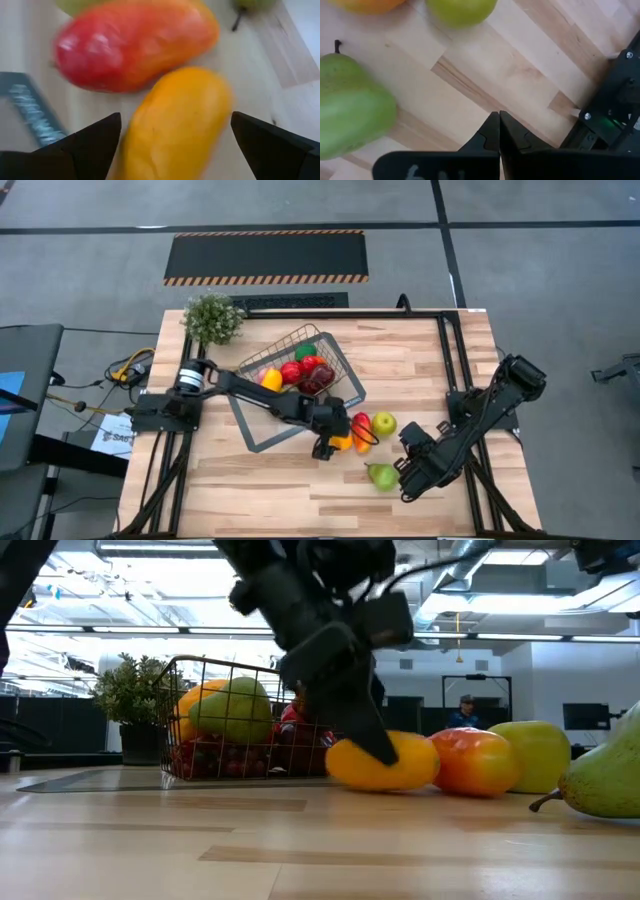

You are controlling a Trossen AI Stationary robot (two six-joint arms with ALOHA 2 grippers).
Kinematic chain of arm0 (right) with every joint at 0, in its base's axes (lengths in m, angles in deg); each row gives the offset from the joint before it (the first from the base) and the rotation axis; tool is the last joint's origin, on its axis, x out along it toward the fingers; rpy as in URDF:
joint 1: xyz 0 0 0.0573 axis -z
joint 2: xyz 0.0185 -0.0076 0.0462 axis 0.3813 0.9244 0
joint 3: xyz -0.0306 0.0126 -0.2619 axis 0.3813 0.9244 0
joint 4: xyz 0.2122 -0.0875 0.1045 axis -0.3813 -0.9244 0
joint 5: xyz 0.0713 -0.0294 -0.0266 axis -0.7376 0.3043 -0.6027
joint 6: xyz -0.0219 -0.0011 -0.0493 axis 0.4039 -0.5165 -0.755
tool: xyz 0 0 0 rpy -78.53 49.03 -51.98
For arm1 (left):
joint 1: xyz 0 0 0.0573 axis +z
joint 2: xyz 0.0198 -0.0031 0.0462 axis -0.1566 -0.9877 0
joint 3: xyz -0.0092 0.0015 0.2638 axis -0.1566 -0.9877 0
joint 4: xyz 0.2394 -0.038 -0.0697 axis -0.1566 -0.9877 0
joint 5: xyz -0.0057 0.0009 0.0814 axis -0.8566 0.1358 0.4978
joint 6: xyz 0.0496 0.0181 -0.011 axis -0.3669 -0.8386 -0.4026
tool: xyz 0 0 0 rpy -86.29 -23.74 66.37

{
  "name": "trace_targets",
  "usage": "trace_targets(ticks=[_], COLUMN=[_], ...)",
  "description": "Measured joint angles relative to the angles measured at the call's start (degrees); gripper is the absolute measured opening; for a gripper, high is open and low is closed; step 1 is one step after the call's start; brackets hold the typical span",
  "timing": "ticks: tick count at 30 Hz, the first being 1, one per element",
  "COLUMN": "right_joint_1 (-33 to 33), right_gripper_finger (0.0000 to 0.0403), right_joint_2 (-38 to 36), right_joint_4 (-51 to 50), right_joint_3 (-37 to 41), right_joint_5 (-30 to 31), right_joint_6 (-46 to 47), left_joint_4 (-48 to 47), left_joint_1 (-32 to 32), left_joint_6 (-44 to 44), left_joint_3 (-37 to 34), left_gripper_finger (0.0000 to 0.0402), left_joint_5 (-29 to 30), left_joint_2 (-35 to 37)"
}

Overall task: Build produce basket
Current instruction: Put the yellow mango into the gold wire basket

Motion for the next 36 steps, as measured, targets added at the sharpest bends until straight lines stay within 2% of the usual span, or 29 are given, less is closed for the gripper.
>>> trace_targets(ticks=[2,6,9,18,21,25,31,36], right_joint_1=[0.0,0.0,0.0,-0.1,-0.4,-0.9,-1.3,-1.3], right_gripper_finger=[0.0014,0.0016,0.0017,0.0014,0.0016,0.0017,0.0015,0.0019], right_joint_2=[0.0,0.0,0.0,0.0,0.0,0.0,0.0,0.0], right_joint_4=[0.0,-0.1,-0.1,-0.1,-0.1,-0.1,-0.2,-0.8], right_joint_3=[0.0,0.0,0.0,0.0,0.0,0.0,0.0,0.0], right_joint_5=[0.0,-0.1,-0.2,-0.2,-0.2,-0.2,-0.2,-0.1], right_joint_6=[0.3,1.5,1.6,3.0,3.0,3.1,3.1,3.0], left_joint_4=[0.4,-0.8,-1.2,-5.4,-9.0,-16.2,-30.1,-44.6], left_joint_1=[0.0,-0.2,-0.3,-0.5,-0.5,-0.5,-0.4,0.4], left_joint_6=[0.7,2.5,5.8,14.5,17.7,20.1,21.0,18.6], left_joint_3=[0.0,0.1,0.3,3.5,6.1,11.6,22.5,33.2], left_gripper_finger=[0.0364,0.0362,0.0346,0.0221,0.0194,0.0195,0.0234,0.0227], left_joint_5=[-1.8,-1.8,-1.4,-2.1,-2.1,-1.8,1.2,6.6], left_joint_2=[-1.4,-2.8,-3.1,-3.3,-3.3,-3.3,-3.3,-3.3])
